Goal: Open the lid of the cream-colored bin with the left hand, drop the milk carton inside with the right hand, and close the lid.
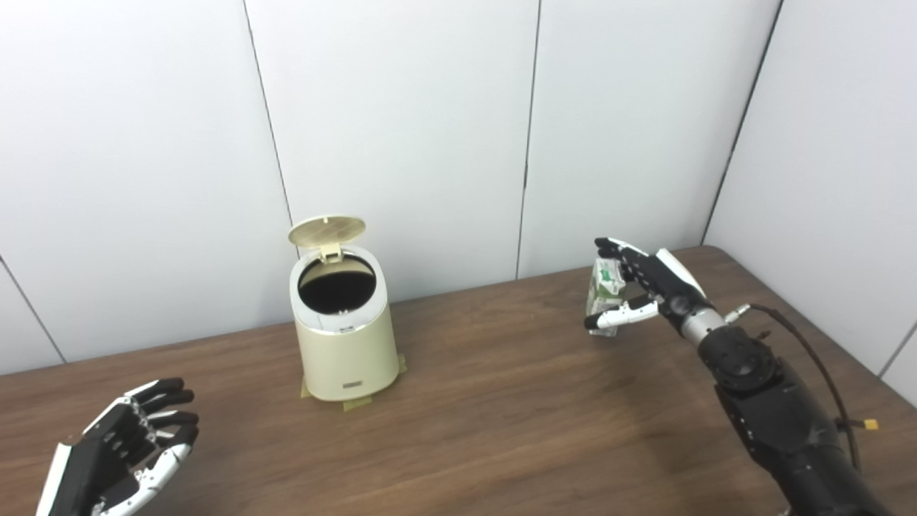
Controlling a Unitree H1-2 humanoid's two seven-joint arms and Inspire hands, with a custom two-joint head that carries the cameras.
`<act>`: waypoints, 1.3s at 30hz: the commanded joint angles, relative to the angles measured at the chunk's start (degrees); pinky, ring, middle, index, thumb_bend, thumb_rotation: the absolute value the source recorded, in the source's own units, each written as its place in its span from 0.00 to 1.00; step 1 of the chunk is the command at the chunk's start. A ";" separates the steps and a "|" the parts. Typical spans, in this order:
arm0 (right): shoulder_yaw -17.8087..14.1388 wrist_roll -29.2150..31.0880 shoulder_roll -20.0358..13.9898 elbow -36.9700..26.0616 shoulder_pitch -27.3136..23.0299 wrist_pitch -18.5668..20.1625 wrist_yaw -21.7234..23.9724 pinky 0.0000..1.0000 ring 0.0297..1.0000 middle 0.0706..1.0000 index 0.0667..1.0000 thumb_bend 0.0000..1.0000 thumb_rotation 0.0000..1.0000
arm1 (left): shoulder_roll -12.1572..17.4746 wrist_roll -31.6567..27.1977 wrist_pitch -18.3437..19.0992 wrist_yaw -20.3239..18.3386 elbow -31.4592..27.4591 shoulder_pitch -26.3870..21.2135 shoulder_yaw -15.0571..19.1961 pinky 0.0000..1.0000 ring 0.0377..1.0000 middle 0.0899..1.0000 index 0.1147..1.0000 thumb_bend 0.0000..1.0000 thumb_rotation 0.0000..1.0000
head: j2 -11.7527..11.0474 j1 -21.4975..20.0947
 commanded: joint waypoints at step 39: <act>-0.04 -5.10 2.44 14.38 -4.57 -16.46 -21.12 0.37 0.39 0.45 0.50 0.51 0.00 | 0.40 -1.33 2.04 -0.65 -3.53 -1.25 0.66 0.39 0.58 0.67 0.67 0.37 0.00 | 1.30 0.59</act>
